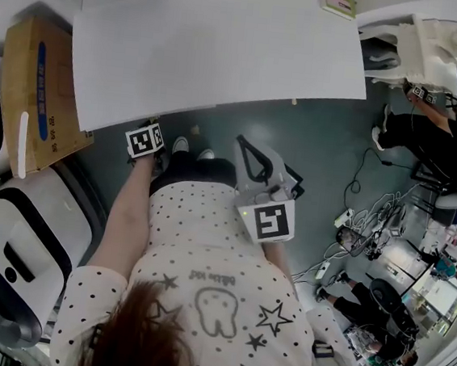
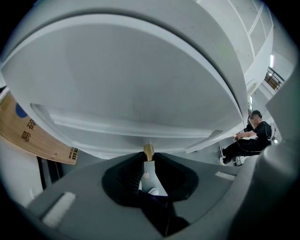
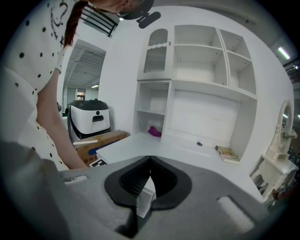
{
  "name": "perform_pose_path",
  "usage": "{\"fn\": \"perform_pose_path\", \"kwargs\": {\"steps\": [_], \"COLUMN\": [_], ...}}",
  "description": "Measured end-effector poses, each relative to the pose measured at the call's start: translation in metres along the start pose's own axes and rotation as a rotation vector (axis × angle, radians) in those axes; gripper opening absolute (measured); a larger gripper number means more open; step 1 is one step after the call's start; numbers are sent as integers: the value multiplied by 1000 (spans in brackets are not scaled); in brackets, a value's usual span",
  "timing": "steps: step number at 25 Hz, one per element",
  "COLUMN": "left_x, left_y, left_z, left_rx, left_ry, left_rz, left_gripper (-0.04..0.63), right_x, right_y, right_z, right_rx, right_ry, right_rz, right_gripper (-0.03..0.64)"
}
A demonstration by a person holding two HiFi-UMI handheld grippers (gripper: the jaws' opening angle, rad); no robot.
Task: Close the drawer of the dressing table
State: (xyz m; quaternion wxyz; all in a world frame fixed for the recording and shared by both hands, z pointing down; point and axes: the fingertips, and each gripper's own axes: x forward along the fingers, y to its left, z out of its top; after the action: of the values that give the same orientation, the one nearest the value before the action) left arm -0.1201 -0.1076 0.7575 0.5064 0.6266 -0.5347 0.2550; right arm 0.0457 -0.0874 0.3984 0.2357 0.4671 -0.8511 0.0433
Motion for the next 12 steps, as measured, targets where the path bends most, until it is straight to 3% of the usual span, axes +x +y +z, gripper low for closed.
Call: {"fn": "perform_pose_path", "kwargs": {"steps": [12], "left_x": [5], "left_y": [2], "left_z": [9], "left_rx": [16], "left_ry": [-21], "left_rz": [-2], "left_gripper": [71], "right_x": [4], "right_y": [-3], "right_z": [-1], "right_rx": [6], "right_ry": [-1], "right_rz": [0], "right_gripper": [-3]}}
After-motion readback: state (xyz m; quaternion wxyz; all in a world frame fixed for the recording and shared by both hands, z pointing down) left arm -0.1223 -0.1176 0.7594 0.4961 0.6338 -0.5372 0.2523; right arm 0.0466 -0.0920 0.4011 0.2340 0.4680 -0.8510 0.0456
